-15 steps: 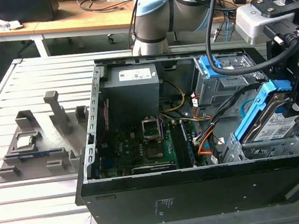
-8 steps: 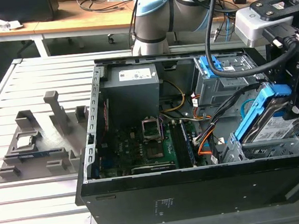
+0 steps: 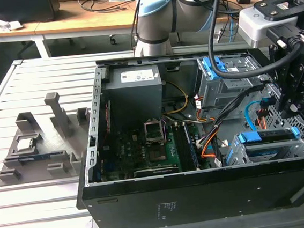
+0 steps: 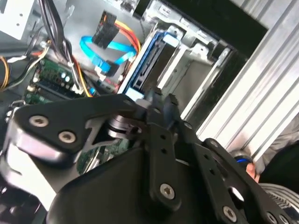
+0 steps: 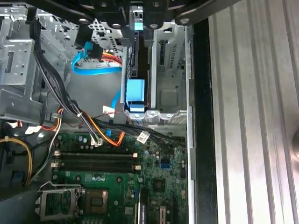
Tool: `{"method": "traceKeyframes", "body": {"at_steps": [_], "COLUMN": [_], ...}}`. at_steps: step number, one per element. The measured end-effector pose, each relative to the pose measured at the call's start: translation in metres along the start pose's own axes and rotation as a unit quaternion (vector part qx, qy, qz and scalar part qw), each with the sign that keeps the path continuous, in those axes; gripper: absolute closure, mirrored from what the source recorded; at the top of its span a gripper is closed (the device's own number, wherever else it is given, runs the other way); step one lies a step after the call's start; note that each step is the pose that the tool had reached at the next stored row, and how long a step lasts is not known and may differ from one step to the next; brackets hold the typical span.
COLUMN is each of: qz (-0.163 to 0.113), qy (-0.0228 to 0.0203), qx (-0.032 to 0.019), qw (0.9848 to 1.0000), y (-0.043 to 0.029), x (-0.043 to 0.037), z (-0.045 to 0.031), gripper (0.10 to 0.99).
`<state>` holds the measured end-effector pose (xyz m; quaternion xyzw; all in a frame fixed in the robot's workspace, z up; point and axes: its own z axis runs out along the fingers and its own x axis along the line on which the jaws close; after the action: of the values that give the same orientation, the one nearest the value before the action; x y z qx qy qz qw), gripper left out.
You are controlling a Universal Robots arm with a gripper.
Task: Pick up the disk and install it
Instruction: 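Insert the disk into the insertion slot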
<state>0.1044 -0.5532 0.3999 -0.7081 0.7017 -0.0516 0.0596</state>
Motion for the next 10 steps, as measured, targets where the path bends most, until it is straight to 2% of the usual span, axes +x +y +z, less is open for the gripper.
{"method": "traceKeyframes", "body": {"at_steps": [1, 2, 3, 5, 6, 7, 10], "qz": [0.0, 0.0, 0.0, 0.001, 0.001, 0.001, 0.001], "qy": [0.0001, 0.0003, 0.0005, 0.0009, 0.0011, 0.001, 0.0011], "qx": [-0.007, -0.0185, -0.036, -0.0649, -0.0738, -0.0768, -0.0775], "qw": [1.0, 0.9998, 0.9994, 0.9979, 0.9973, 0.997, 0.997], "y": [0.0, 0.0001, 0.0002, 0.0004, 0.0005, 0.0005, 0.0005], "x": [0.0, 0.0001, 0.0001, 0.0002, 0.0002, 0.0002, 0.0002], "z": [0.0003, 0.0008, 0.0016, 0.0027, 0.0032, 0.0033, 0.0033], "gripper": [0.851, 0.98, 0.98, 0.98, 0.98, 0.98, 0.98]}}
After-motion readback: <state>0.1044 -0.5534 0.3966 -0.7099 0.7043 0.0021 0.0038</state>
